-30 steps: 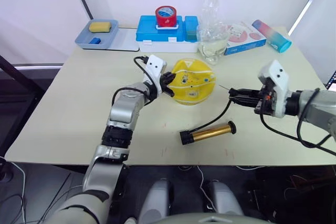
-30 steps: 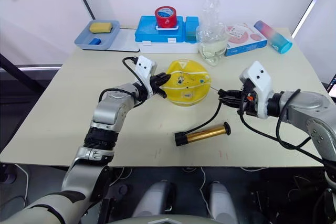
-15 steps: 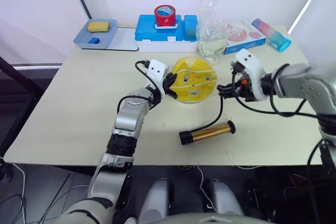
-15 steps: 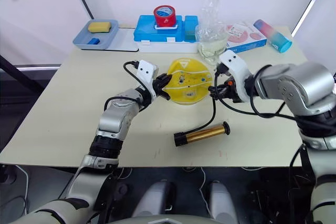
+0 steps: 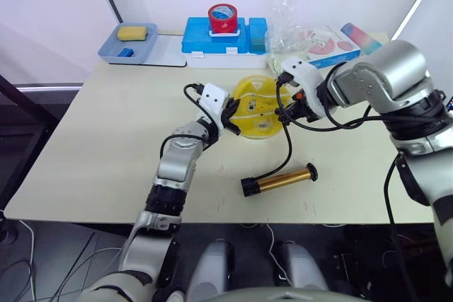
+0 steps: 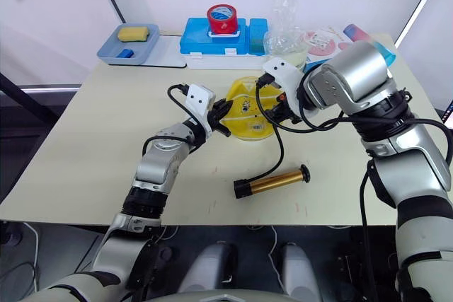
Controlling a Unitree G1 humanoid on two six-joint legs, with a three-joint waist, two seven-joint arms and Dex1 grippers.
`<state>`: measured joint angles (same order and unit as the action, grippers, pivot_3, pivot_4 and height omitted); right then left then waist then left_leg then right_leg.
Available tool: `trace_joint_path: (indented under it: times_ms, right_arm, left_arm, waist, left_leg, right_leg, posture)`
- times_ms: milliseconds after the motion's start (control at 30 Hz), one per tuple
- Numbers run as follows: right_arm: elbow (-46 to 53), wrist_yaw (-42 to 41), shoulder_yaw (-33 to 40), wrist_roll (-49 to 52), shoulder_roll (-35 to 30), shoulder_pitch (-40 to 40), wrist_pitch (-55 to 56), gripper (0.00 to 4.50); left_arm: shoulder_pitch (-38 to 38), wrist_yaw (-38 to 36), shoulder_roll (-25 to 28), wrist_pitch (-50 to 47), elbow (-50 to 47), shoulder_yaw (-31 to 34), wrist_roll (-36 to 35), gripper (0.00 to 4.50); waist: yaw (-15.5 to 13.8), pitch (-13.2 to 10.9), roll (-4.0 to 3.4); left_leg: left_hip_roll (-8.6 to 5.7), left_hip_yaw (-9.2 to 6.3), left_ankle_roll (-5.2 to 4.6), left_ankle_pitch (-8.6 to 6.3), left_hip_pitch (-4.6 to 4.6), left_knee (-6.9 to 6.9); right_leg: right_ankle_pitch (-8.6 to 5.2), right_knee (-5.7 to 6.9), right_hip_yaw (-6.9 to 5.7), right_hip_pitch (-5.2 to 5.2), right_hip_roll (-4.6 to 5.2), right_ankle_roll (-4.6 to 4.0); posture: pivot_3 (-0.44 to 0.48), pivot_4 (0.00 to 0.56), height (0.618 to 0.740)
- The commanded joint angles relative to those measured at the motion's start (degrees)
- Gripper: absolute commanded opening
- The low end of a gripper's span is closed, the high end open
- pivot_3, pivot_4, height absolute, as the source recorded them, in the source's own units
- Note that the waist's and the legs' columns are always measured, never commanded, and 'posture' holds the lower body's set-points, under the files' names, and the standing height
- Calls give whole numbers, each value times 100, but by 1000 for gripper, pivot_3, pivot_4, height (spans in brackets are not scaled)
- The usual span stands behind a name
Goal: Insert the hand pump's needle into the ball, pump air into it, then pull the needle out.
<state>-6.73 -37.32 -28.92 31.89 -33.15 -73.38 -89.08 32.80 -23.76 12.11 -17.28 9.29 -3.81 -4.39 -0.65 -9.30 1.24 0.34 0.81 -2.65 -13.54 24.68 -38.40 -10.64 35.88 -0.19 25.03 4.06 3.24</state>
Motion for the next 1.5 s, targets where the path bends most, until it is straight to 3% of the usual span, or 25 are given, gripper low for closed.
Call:
trace_joint_path:
  times_ms: [33,800,1500]
  right_arm:
    - [-321,-246,-335,-240,140,-321,262,318]
    - [-2383,-907,-822,-1798,1127,-472,1612,318]
    - [-2472,-1512,-986,-2548,1046,-218,1850,318]
  left_arm:
    - [-28,45,-57,202,-194,-63,45,97]
    - [-137,59,-1,158,-286,-34,107,97]
    - [-140,128,-51,98,-217,76,-49,97]
  waist:
    - [-1,0,-1]
    - [10,1,-2]
    - [10,1,-3]
  left_leg:
    - [0,0,0,0,0,0]
    - [-3,7,1,1,0,-1]
    - [-4,7,3,2,-4,-2]
  right_leg:
    - [0,1,-1,0,-1,0]
    - [1,4,-5,-2,-4,1]
    - [2,9,-5,-3,-4,1]
  posture:
    - [0,150,739]
    - [0,150,739]
    - [0,150,739]
